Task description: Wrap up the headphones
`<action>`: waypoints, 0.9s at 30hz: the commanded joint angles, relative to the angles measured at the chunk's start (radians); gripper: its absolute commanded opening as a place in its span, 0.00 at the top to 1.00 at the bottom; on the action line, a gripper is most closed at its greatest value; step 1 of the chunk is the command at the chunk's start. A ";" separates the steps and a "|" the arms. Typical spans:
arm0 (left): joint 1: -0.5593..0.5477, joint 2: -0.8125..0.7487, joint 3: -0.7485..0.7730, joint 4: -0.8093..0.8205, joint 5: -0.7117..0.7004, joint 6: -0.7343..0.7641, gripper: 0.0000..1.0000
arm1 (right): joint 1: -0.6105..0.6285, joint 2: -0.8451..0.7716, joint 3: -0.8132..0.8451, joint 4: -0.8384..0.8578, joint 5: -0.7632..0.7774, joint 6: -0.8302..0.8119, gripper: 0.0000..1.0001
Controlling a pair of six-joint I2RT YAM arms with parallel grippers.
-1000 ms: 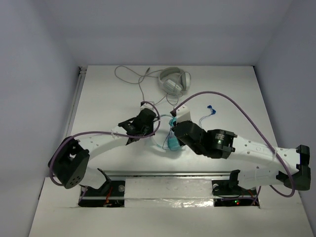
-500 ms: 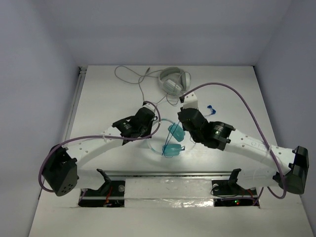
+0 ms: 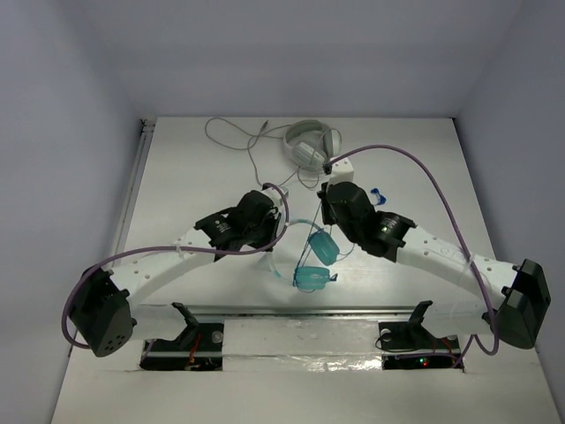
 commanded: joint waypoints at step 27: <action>0.110 -0.128 0.301 0.071 0.244 -0.043 1.00 | -0.271 -0.028 -0.449 0.863 -0.610 0.242 0.59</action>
